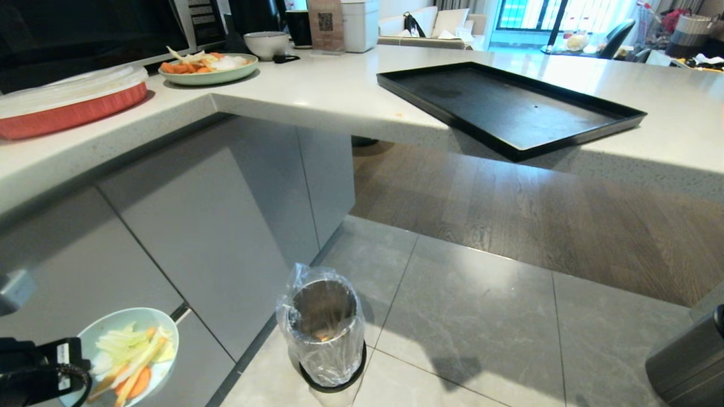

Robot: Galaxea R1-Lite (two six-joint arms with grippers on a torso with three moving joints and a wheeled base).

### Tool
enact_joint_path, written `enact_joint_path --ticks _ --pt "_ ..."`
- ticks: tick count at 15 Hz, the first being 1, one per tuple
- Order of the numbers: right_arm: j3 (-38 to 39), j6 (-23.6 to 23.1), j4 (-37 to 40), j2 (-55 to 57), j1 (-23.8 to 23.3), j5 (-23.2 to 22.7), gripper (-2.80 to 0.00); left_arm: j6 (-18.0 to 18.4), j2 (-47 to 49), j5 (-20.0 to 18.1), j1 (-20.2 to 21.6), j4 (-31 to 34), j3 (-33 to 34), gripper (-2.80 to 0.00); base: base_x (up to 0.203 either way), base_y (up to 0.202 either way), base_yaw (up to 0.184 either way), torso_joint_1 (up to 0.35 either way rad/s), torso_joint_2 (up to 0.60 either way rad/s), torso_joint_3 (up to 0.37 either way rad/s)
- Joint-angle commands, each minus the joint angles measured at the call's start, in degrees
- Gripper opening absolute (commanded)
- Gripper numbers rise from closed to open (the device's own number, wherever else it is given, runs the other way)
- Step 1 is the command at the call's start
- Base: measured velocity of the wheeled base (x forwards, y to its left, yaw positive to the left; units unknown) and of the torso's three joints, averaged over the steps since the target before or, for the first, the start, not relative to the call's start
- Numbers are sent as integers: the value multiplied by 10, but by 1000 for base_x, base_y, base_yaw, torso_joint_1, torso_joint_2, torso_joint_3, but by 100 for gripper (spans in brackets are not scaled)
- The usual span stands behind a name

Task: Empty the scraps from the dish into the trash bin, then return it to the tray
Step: Move the bowl over the trash can

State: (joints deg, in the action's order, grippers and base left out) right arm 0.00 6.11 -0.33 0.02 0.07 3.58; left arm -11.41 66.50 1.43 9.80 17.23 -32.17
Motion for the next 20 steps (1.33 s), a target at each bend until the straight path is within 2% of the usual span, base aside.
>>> enact_joint_path --ticks 1,9,15,20 --pt "0 0 0 0 0 0 -280 -1 0 0 0 1 3 -280 0 0 0 0 0 0" --pt "0 0 0 0 0 0 -280 -1 -1 1 0 0 8 -280 0 0 0 0 0 0" --pt "0 0 0 0 0 0 -280 -2 -1 1 1 0 10 -280 -1 -142 -1 4 2 4" --pt "0 0 0 0 0 0 -280 -7 5 1 7 0 9 -280 0 0 0 0 0 0"
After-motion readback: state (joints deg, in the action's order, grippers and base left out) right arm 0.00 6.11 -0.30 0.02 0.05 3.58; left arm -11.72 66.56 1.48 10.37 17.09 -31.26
